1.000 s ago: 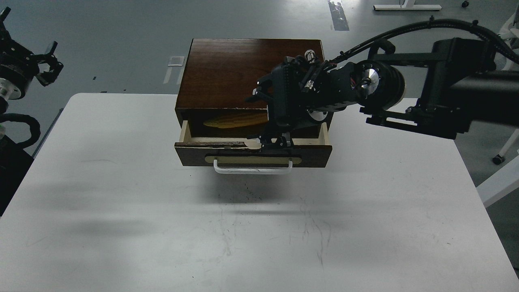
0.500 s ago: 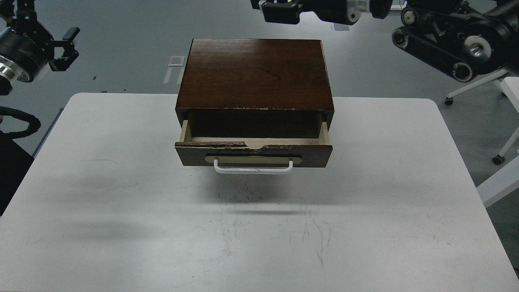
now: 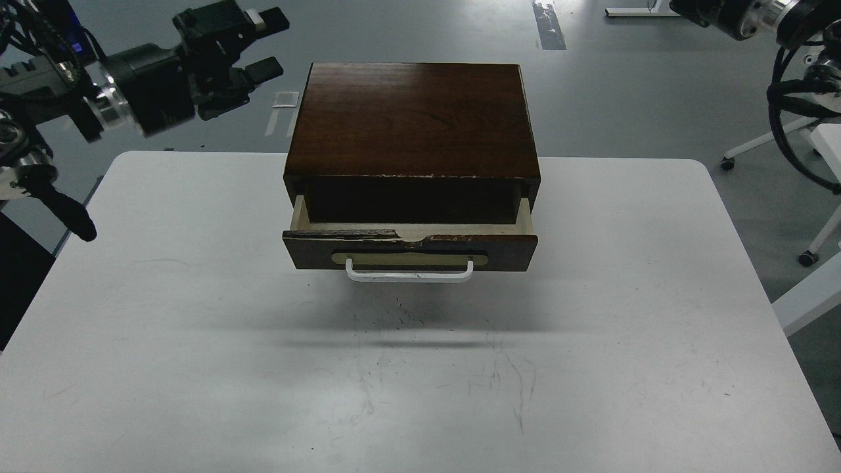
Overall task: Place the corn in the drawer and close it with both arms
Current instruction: 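Bring the left gripper down to the front of the open drawer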
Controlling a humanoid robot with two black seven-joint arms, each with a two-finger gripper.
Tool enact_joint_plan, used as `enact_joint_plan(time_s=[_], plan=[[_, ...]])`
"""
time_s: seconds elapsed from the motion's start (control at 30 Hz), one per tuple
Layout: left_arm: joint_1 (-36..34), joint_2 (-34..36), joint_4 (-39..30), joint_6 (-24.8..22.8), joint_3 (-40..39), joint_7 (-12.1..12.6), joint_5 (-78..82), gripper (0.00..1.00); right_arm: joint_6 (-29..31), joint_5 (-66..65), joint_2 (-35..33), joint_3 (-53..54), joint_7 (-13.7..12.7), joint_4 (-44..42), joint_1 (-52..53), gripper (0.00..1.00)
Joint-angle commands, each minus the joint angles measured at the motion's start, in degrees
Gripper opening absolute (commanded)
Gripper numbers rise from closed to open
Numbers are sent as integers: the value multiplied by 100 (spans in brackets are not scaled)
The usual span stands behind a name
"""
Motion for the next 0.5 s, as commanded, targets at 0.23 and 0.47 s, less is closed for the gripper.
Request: enact_joint_plan(time_s=[0.23,0.47], plan=[[94,41,-1773,0,252,-95,1951,0,1326,1882,-125,1374,-1,-1142,-1261,100],[332,-38,-2206,0,1009,-78,2697,0,1490,2585,-327,2167,-1,-1195,-1895,100]])
